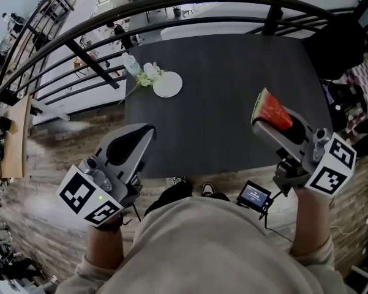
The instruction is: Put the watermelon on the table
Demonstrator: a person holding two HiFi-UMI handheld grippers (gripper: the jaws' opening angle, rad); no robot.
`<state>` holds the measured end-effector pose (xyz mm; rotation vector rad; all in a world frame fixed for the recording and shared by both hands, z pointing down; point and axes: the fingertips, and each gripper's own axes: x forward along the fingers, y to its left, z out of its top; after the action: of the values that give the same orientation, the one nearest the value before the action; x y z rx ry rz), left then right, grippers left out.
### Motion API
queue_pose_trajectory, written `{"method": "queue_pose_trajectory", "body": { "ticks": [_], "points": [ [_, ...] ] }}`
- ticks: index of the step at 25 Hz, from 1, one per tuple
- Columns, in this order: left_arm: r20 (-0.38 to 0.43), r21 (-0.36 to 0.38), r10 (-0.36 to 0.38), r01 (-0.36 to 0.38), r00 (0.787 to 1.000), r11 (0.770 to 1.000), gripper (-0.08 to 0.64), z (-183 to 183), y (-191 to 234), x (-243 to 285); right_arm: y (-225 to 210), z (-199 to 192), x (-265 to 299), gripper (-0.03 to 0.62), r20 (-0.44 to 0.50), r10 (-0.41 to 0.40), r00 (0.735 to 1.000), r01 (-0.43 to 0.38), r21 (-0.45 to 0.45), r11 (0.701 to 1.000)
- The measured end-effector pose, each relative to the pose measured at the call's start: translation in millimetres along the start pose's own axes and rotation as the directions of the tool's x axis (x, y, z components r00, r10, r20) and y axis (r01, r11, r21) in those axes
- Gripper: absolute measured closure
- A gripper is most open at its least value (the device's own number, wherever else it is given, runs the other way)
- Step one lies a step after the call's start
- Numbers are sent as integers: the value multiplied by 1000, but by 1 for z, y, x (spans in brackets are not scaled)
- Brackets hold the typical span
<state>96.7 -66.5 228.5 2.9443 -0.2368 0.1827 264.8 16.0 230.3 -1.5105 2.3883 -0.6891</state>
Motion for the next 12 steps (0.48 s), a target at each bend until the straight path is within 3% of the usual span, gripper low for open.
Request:
{"method": "queue_pose_trajectory", "body": {
  "ticks": [12],
  "points": [
    [70,50,-110,107,992,993,555,23,61,-5,16,29,56,410,54,-59,997,64,-89,994]
  ]
}}
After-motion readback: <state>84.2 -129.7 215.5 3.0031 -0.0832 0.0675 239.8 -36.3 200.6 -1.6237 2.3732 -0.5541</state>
